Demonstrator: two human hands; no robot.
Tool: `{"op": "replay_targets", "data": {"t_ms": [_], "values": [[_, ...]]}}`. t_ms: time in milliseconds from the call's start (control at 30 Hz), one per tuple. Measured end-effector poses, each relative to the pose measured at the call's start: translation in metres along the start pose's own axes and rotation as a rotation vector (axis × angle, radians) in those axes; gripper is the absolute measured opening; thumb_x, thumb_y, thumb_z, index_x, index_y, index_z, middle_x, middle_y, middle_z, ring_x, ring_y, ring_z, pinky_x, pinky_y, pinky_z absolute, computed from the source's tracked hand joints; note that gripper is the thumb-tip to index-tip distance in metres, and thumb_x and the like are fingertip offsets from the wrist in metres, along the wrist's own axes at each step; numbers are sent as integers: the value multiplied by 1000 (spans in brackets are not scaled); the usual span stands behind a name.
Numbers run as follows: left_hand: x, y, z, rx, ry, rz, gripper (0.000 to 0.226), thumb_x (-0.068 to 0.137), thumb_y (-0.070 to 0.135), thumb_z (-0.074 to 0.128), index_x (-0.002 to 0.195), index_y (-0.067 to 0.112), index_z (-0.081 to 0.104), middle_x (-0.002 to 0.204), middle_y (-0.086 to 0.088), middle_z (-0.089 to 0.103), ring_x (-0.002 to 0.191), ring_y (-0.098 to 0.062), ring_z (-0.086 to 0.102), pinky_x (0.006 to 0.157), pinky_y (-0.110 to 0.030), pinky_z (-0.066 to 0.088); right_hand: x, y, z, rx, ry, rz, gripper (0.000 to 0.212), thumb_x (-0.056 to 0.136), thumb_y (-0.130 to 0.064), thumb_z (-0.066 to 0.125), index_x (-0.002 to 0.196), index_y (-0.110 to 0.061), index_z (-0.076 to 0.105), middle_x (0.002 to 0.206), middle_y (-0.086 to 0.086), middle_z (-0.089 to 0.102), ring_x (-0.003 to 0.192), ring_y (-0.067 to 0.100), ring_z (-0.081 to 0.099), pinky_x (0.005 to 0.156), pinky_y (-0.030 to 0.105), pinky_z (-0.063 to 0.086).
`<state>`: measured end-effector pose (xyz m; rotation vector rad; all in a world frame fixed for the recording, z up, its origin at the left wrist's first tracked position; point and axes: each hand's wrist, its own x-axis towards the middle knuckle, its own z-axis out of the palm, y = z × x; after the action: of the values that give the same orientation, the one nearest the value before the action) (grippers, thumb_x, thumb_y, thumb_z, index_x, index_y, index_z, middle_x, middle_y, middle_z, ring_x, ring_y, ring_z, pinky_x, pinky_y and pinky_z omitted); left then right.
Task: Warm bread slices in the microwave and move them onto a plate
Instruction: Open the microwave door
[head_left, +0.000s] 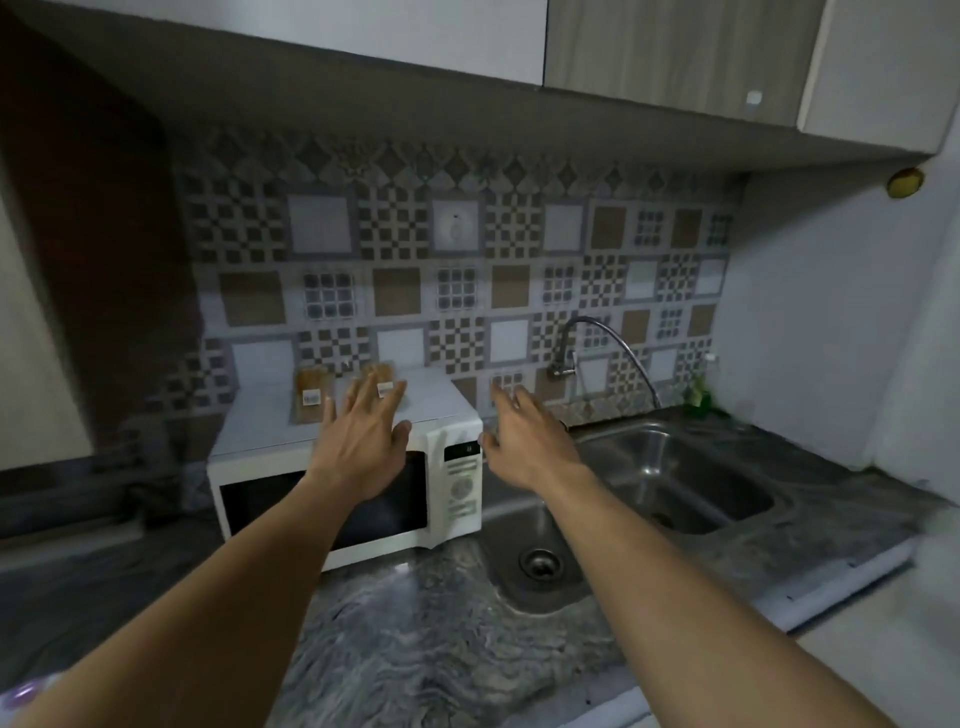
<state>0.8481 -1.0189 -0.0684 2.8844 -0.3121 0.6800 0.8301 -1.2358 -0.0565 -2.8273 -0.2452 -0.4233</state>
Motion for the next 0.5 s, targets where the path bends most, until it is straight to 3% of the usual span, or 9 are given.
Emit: {"op": "replay_targets", "data": {"t_ms": [133,233,367,500], "values": [[33,-2,41,0,62,-42,55,101,41,38,152,25,27,159,-14,27,146,-34,24,117,-53,25,57,25,32,25,-30,-60,70,101,-32,52,158,-16,15,163,15,18,150,33,18,119,52,26],[43,-4,75,-21,92,-47,45,99,34,44,142,21,41,143,-12,47,125,-33,45,99,-50,43,90,36,59,44,-83,-98,68,102,-28,51,159,-16,15,162,15,19,149,33,20,120,48,26],[49,-17,116,-49,102,-85,29,99,32,43,125,21,51,124,-7,56,109,-27,50,87,-44,46,128,40,92,60,-134,-136,68,102,-23,49,159,-17,13,164,14,17,150,32,18,120,46,25],[61,-31,151,-163,-11,-126,16,99,30,43,98,19,55,92,-5,64,80,-27,59,63,-37,47,159,40,120,63,-171,-160,68,100,-14,49,159,-14,15,165,14,15,151,30,18,120,44,26]]}}
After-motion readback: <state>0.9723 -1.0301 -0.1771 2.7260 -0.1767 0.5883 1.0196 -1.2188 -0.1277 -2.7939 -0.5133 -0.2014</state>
